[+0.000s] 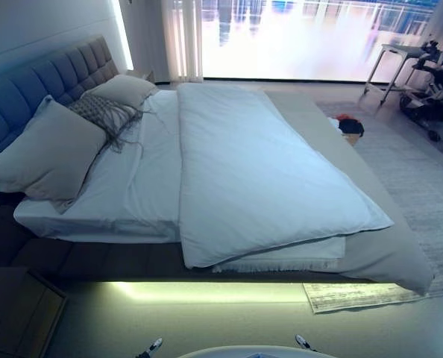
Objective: Make the bed neatly
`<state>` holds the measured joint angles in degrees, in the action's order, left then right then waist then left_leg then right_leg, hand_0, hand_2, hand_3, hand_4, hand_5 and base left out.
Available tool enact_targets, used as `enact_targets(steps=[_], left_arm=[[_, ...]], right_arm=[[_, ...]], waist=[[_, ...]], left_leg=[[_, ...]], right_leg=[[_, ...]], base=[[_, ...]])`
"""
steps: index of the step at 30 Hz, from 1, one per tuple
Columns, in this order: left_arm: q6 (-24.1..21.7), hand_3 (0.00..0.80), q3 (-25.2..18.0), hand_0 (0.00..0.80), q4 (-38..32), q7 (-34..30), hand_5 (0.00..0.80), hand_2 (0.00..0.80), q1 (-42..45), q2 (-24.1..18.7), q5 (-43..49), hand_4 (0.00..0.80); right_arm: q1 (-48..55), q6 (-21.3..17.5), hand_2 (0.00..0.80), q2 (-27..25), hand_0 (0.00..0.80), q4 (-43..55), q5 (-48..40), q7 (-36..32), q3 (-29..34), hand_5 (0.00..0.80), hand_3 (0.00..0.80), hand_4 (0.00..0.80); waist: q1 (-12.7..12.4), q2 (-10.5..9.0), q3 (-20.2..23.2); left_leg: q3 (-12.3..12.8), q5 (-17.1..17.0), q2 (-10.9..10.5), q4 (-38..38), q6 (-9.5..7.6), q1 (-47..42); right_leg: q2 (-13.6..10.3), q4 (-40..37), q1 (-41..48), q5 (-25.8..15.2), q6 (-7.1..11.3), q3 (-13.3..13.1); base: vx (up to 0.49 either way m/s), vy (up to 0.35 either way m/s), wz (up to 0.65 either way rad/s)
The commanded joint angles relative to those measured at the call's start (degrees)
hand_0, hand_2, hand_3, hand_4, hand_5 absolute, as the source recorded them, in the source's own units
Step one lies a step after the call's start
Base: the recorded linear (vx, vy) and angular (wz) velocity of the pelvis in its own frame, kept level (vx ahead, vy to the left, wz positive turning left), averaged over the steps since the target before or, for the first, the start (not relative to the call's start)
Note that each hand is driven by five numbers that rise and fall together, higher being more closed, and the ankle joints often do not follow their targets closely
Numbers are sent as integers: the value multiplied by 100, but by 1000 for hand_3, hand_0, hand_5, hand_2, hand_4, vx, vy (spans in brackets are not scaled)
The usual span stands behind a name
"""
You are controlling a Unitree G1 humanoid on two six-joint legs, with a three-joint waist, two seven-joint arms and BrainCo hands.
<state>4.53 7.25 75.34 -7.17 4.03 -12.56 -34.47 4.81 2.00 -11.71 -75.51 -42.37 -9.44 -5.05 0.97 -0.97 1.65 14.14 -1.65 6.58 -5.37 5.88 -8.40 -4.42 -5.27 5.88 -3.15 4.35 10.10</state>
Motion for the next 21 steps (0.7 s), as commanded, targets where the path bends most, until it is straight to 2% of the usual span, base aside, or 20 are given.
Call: enact_targets(steps=[1,5,8,21], left_arm=[[54,0,70,0,417,-127,0,0,-522,244,241,0],[-128,0,87,0,457,-196,0,0,-522,238,223,0],[45,0,68,0,423,-320,0,0,-517,242,247,0],[253,0,178,0,477,-228,0,0,-576,290,360,0]], right_arm=[[-623,11,0,35,0,-360,-122,38,155,0,0,0],[-643,30,0,66,0,-363,-146,22,113,0,0,0],[-655,81,0,67,0,-353,-114,-17,95,0,0,0],[-727,339,0,54,0,-363,-67,-117,36,0,0,0]], waist=[[188,129,-173],[188,132,-172],[186,151,-159],[210,177,-188]], left_leg=[[-177,505,-398,125,-360,-67],[-188,502,-398,120,-360,-69],[-203,507,-402,119,-358,-84],[-154,518,-400,156,-364,-79]], right_leg=[[191,60,184,371,-47,112],[187,63,183,377,-56,131],[185,61,195,382,-56,121],[157,84,173,365,-30,99]], base=[[0,0,0],[0,0,0],[0,0,0],[9,4,0]])
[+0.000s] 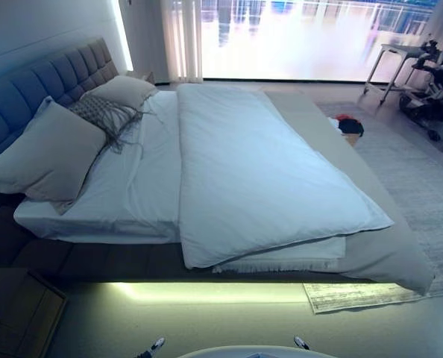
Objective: Make the bed neatly
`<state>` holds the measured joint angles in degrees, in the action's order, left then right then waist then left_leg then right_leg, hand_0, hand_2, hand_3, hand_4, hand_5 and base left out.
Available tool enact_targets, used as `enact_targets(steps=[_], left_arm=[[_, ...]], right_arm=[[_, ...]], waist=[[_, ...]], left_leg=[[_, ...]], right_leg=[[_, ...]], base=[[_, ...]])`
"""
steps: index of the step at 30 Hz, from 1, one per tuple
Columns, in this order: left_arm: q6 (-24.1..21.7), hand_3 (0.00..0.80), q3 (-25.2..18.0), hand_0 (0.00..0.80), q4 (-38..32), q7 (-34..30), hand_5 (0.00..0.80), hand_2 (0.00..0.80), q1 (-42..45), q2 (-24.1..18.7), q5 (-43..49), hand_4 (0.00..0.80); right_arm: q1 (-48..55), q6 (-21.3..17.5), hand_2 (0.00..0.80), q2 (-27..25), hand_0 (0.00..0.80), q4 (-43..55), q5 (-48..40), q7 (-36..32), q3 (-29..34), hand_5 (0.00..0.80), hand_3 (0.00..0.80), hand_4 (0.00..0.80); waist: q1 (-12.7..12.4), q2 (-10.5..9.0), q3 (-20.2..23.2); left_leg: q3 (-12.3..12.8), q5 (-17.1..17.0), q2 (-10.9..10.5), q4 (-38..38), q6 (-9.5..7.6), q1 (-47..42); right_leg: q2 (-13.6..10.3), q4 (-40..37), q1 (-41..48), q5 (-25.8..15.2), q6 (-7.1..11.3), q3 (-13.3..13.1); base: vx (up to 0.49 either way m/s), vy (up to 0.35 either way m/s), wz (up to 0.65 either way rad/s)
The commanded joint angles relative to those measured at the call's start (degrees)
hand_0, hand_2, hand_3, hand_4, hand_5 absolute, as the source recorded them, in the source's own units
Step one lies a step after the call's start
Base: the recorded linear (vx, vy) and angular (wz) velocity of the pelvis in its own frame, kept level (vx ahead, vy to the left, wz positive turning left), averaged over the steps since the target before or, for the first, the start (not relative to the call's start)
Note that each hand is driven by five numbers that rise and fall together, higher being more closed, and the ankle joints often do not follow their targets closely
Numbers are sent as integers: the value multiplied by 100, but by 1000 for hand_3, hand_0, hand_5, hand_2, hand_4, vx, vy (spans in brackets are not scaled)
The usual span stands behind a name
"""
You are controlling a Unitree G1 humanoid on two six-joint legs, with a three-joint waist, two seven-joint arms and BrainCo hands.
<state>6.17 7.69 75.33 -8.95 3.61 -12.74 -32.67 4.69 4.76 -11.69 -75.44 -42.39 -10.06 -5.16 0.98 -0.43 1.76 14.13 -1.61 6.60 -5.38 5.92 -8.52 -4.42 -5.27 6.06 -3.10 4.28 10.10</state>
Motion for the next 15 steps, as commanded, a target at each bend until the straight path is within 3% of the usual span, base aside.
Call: enact_targets(steps=[1,12,15], left_arm=[[108,0,150,0,479,-28,0,0,-547,316,189,0],[373,0,181,0,479,145,0,0,-544,311,348,0],[399,0,134,0,464,164,0,0,-545,260,411,0]], right_arm=[[-724,85,0,51,0,-380,-62,-32,47,0,0,0],[-820,162,0,50,0,-459,-25,43,19,0,0,0],[-874,113,0,58,0,-391,-119,2,-62,0,0,0]], waist=[[207,126,-204],[205,181,-244],[211,180,-292]], left_leg=[[-151,513,-400,156,-368,-66],[-169,543,-418,242,-393,-80],[-129,663,-402,623,-377,18]], right_leg=[[155,85,154,358,-21,104],[134,185,139,391,-26,71],[78,351,75,477,-63,65]], base=[[0,0,0],[53,-13,0],[54,-76,-1]])
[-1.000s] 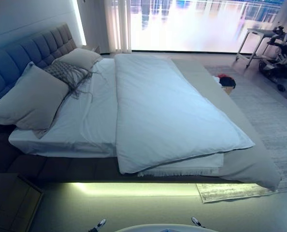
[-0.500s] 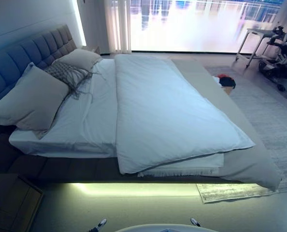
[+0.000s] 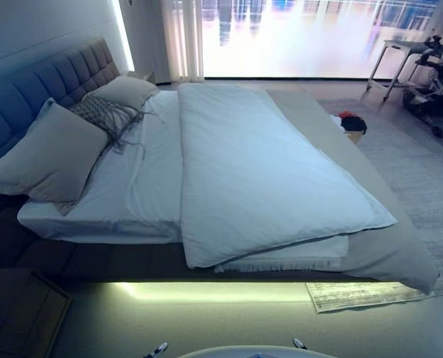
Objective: Make the bed neatly
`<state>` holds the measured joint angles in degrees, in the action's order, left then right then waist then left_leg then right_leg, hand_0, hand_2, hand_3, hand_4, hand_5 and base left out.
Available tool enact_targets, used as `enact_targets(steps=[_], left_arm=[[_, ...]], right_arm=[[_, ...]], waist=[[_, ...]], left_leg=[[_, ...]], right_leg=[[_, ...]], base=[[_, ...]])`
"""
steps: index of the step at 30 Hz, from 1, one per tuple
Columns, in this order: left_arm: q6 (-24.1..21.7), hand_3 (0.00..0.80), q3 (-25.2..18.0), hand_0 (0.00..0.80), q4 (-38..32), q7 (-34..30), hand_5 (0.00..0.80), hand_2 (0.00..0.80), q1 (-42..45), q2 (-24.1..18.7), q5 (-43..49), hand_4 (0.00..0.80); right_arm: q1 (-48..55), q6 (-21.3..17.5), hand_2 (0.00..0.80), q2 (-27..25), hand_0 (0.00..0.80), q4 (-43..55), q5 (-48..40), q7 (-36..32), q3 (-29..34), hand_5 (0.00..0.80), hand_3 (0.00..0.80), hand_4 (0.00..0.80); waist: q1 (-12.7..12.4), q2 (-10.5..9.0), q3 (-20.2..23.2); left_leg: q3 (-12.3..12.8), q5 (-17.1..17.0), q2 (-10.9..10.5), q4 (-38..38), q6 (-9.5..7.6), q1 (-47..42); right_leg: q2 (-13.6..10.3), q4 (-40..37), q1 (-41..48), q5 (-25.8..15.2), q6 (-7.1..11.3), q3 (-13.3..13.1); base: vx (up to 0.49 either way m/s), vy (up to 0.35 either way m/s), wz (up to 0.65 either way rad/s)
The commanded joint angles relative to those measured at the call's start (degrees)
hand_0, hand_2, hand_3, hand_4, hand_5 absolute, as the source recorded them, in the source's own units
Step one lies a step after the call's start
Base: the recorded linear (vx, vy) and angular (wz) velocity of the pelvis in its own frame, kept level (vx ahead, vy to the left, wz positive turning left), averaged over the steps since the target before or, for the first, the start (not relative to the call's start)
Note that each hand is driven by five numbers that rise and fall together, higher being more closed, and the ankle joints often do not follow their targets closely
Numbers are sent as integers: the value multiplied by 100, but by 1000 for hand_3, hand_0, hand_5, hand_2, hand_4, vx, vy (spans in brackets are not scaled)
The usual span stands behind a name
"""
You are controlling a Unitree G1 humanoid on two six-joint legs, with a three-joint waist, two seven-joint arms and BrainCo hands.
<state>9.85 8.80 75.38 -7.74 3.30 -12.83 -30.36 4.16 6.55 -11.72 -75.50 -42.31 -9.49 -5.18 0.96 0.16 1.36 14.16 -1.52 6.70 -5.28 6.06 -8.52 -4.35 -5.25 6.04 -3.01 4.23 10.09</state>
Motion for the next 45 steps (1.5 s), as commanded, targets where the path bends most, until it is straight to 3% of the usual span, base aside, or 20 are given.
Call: enact_targets(steps=[1,2,3,4,5,6,9,10,12,14,17,21,25,27,30,32,34,38,41,45], left_arm=[[31,0,20,0,432,68,0,0,-529,251,145,0],[24,0,36,0,386,104,0,0,-562,239,78,0],[25,0,45,0,380,119,0,0,-571,236,54,0],[15,0,72,0,372,141,0,0,-592,236,-15,0],[-9,0,81,0,360,150,0,0,-594,256,-119,0],[14,0,76,0,350,166,0,0,-593,262,-152,0],[59,0,-26,0,405,162,0,0,-476,302,-218,0],[7,0,-45,0,427,149,0,0,-378,302,-219,0],[1,0,-56,0,485,130,0,0,-270,276,-250,0],[-13,0,-133,0,534,185,0,0,-187,286,-193,0],[-28,0,-297,0,658,226,0,0,-115,284,-133,0],[-112,0,-317,0,725,254,0,0,-144,191,-95,0],[-56,0,-286,0,731,271,0,0,-348,12,75,0],[-29,0,-270,0,740,259,0,0,-452,-84,240,0],[10,0,-202,0,687,259,0,0,-529,-161,331,0],[-5,0,-134,0,659,262,0,0,-626,-241,248,0],[-41,0,-149,0,654,277,0,0,-728,-252,202,0],[-146,0,-207,0,526,282,0,0,-798,-206,124,0],[-213,0,-209,0,546,278,0,0,-698,-112,135,0],[-55,0,-241,0,613,185,0,0,-428,18,426,0]], right_arm=[[-859,-69,0,51,0,-353,-148,-53,-98,0,0,0],[-896,-53,0,1,0,-290,-130,-38,-140,0,0,0],[-904,-44,0,-10,0,-279,-134,-41,-151,0,0,0],[-916,-39,0,-48,0,-236,-168,-45,-195,0,0,0],[-945,4,0,-139,0,-148,-51,1,-242,0,0,0],[-961,32,0,-162,0,-130,14,41,-260,0,0,0],[-987,22,0,-258,0,-181,142,175,-249,0,0,0],[-992,29,0,-312,0,-233,192,113,-185,0,0,0],[-927,7,0,-351,0,-263,167,56,-107,0,0,0],[-867,-12,0,-362,0,-276,142,51,-42,0,0,0],[-804,-47,0,-311,0,-423,78,113,84,0,0,0],[-779,-96,0,-183,0,-487,-151,20,247,0,0,0],[-801,-178,0,-48,0,-380,-382,-75,271,0,0,0],[-829,-221,0,-14,0,-362,-368,-77,272,0,0,0],[-901,-170,0,-38,0,-307,-290,-93,237,0,0,0],[-991,-85,0,-39,0,-310,-361,-98,132,0,0,0],[-1013,-85,0,-19,0,-328,-410,-137,84,0,0,0],[-1103,-108,0,17,0,-246,-609,-244,78,0,0,0],[-1041,-90,0,45,0,-259,-562,-156,87,0,0,0],[-830,-225,0,65,0,-260,-610,-205,114,0,0,0]], waist=[[220,102,-304],[223,58,-439],[218,56,-439],[184,53,-541],[119,115,-770],[107,130,-806],[32,338,-1005],[-6,442,-991],[-142,422,-1002],[-224,371,-978],[-225,340,-757],[-347,260,-567],[-337,156,-434],[-357,109,-380],[-312,121,-378],[-176,206,-441],[-77,170,-500],[97,92,-707],[150,96,-716],[149,74,-532]], left_leg=[[-97,734,-394,974,-390,160],[-127,633,-285,1971,-341,649],[-140,546,-268,2086,-322,771],[-253,231,-193,2768,-223,1203],[-577,-309,-151,3643,-34,1918],[-637,-413,-152,3689,-10,2036],[-698,-616,-138,2303,-3,1856],[-707,-662,11,1193,-7,1803],[-895,-901,88,29,79,1832],[-1069,-913,133,28,130,2045],[-716,-852,323,28,148,1852],[-785,-651,199,270,2,1531],[-723,-311,24,589,-255,1450],[-619,-190,-105,701,-392,1472],[-480,-102,-196,699,-492,1332],[-373,-107,-155,551,-479,1088],[-283,-88,-212,428,-431,919],[-105,216,-360,357,-417,639],[-244,415,-433,377,-500,413],[-382,474,-411,391,-480,193]], right_leg=[[24,525,2,531,-107,52],[-24,771,-62,661,-275,27],[-25,795,-100,672,-309,30],[-29,890,-114,726,-418,62],[-17,1080,-119,800,-535,3],[-26,1126,-144,814,-544,-25],[35,1212,39,1004,-383,-259],[110,1114,170,1074,-305,-361],[84,929,627,1260,-188,-553],[43,816,916,1410,-124,-627],[-241,653,1250,1498,98,-494],[-620,726,1337,1373,296,-261],[-917,1051,1137,1124,423,-141],[-1175,1559,994,639,430,-96],[-1354,2012,521,201,398,-59],[-858,1783,-21,586,254,17],[-530,1191,-437,488,227,139],[-438,619,-1391,-397,348,271],[-368,581,-1260,-324,283,118],[-265,507,-827,-129,175,210]], base=[[-5,-103,-4],[-10,-84,-6],[-6,-94,-6],[3,-24,-11],[16,11,-17],[100,158,-26],[272,263,-35],[433,313,-24],[436,256,-32],[352,203,-22],[407,336,-28],[368,329,-40],[276,301,-6],[234,239,8],[220,197,-5],[213,86,-20],[135,-59,-10],[89,-116,-19],[194,-146,37],[287,-139,51]])
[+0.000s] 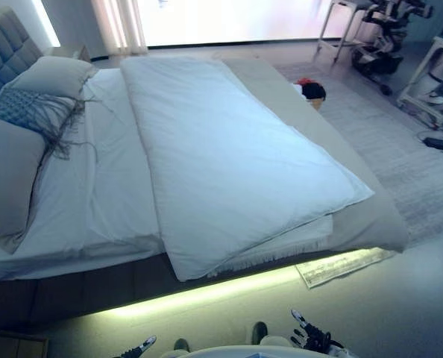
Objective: Make the bed neatly
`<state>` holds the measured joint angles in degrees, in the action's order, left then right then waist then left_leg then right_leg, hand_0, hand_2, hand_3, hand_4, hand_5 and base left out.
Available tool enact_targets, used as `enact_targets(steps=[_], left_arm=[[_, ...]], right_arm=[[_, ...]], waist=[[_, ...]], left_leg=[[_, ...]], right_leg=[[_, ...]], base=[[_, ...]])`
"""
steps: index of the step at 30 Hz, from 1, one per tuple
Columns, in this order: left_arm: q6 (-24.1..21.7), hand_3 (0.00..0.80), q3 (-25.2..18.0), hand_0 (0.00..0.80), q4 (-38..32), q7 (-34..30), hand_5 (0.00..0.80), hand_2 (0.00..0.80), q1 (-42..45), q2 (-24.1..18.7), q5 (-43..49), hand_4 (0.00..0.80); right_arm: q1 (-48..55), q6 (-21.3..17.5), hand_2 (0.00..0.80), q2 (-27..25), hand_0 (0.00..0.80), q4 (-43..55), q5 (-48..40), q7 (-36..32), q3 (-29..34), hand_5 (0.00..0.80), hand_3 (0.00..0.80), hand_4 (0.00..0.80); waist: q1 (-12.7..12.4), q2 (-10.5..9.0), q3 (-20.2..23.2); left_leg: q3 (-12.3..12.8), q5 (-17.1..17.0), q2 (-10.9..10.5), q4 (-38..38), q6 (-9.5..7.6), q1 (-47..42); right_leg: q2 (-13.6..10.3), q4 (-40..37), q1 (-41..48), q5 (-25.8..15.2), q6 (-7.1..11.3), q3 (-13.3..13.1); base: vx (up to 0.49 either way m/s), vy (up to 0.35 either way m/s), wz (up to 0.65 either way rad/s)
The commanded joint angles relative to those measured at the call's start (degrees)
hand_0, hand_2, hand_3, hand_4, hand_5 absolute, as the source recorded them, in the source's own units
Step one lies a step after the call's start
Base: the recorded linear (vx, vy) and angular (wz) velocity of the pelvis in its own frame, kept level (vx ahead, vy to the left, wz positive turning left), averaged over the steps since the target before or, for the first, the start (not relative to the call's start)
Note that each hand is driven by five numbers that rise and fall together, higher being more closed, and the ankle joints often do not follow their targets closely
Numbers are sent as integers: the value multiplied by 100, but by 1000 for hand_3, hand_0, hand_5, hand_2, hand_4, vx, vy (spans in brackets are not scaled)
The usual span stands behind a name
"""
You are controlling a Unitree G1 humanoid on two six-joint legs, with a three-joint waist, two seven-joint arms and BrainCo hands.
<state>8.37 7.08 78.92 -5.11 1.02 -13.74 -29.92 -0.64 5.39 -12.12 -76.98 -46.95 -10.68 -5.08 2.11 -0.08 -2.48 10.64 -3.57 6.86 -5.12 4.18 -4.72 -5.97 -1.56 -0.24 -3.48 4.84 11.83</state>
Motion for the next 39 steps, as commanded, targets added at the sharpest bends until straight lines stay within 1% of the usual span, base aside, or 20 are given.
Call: enact_targets(steps=[1,6,9,12,15,16,17,20,21,22,23,24,26,28,30,31,33,35,37,39], left_arm=[[122,0,-66,0,282,-77,0,0,-188,129,402,0],[76,0,-18,0,319,-172,0,0,-214,263,406,0],[12,0,20,0,308,-157,0,0,-231,309,268,0],[-47,0,19,0,282,-181,0,0,-252,329,113,0],[-43,0,2,0,310,-116,0,0,-246,338,95,0],[-45,0,3,0,347,-95,0,0,-244,325,182,0],[-46,0,-14,0,373,-79,0,0,-252,322,274,0],[-104,0,-31,0,403,-117,0,0,-242,321,541,0],[-144,0,2,0,401,-152,0,0,-283,321,592,0],[-163,0,39,0,396,-216,0,0,-324,310,717,0],[-138,0,40,0,384,-241,0,0,-339,305,785,0],[-104,0,74,0,347,-278,0,0,-369,280,853,0],[-188,0,193,0,320,-256,0,0,-415,173,720,0],[-94,0,234,0,272,-247,0,0,-446,50,716,0],[-54,0,255,0,253,-228,0,0,-466,-108,650,0],[-53,0,273,0,246,-245,0,0,-471,-170,646,0],[-8,0,316,0,205,-214,0,0,-534,-214,585,0],[-34,0,394,0,142,-218,0,0,-785,-281,389,0],[-99,0,441,0,87,-218,0,0,-1076,-293,201,0],[-76,0,484,0,-22,-174,0,0,-1221,-277,-33,0]], right_arm=[[-334,-120,0,106,0,-96,-90,-80,103,0,0,0],[-345,-136,0,27,0,-48,169,5,83,0,0,0],[-373,-80,0,-39,0,-88,330,-1,62,0,0,0],[-395,17,0,-93,0,-40,436,65,-2,0,0,0],[-426,37,0,-148,0,-74,430,-55,9,0,0,0],[-430,48,0,-146,0,-50,335,-105,13,0,0,0],[-437,55,0,-146,0,-23,239,-149,14,0,0,0],[-458,14,0,-140,0,49,-91,-220,15,0,0,0],[-499,-39,0,-133,0,89,-178,-245,-1,0,0,0],[-536,-86,0,-131,0,126,-211,-243,-4,0,0,0],[-549,-81,0,-127,0,143,-179,-225,31,0,0,0],[-553,-45,0,-156,0,185,-258,-358,85,0,0,0],[-480,-149,0,-199,0,176,-246,-513,165,0,0,0],[-451,-197,0,-227,0,196,-193,-489,233,0,0,0],[-451,-252,0,-242,0,192,-387,-631,294,0,0,0],[-482,-314,0,-229,0,181,-460,-720,297,0,0,0],[-589,-378,0,-188,0,239,-771,-781,268,0,0,0],[-948,-434,0,-189,0,358,-1088,-820,253,0,0,0],[-1328,-569,0,-236,0,485,-1320,-743,223,0,0,0],[-1589,-667,0,-290,0,593,-1566,-532,222,0,0,0]], waist=[[39,95,-126],[66,88,-91],[45,54,-139],[-92,-5,-275],[-133,-37,-306],[-151,-4,-298],[-163,3,-307],[-183,35,-330],[-181,75,-354],[-149,130,-377],[-133,130,-390],[-115,137,-410],[-119,137,-434],[-142,180,-456],[-139,191,-485],[-108,172,-489],[-95,110,-539],[-90,59,-775],[-80,6,-1072],[-70,5,-1282]], left_leg=[[-17,671,-400,371,-270,-208],[-24,705,-283,522,-142,-197],[-40,775,-274,990,-87,-72],[-317,352,-194,1720,82,467],[-189,285,132,1073,169,329],[-181,-7,384,616,281,268],[-175,-138,519,450,352,255],[-240,-208,690,141,453,202],[-270,-152,681,47,471,209],[-196,-115,708,20,519,193],[-127,-72,680,78,522,170],[-114,38,577,301,495,233],[-133,294,349,726,340,414],[-83,358,245,782,227,380],[-68,416,190,740,98,317],[-131,445,149,673,47,296],[-155,506,95,687,39,368],[-138,599,93,797,66,605],[-73,624,194,1254,68,1108],[-194,636,323,1725,118,1619]], right_leg=[[-90,112,-124,-50,89,73],[-45,210,32,181,-20,115],[-36,301,69,312,-121,129],[5,160,283,324,-195,53],[-133,-18,412,258,-76,149],[-186,-124,481,230,-18,191],[-244,-189,523,209,22,209],[-480,-292,520,89,189,222],[-611,-302,445,29,297,237],[-796,-301,377,-45,425,282],[-864,-290,365,-72,475,272],[-1060,-205,348,-145,596,263],[-1297,171,290,-43,554,116],[-1462,669,119,-9,459,264],[-1336,883,6,100,375,258],[-1150,808,-76,132,360,129],[-1035,606,-256,-3,414,31],[-1067,460,-668,-257,501,-50],[-1096,477,-963,-290,528,-183],[-1060,930,-1363,-97,503,-233]], base=[[234,-94,12],[159,-37,-1],[109,22,2],[99,74,5],[154,249,3],[164,317,16],[159,317,24],[95,356,25],[68,529,13],[54,425,4],[129,477,-4],[148,417,-13],[195,451,-9],[166,290,-7],[170,134,-20],[145,27,-19],[55,-61,-17],[-155,-114,-2],[-213,-138,16],[-235,-151,36]])
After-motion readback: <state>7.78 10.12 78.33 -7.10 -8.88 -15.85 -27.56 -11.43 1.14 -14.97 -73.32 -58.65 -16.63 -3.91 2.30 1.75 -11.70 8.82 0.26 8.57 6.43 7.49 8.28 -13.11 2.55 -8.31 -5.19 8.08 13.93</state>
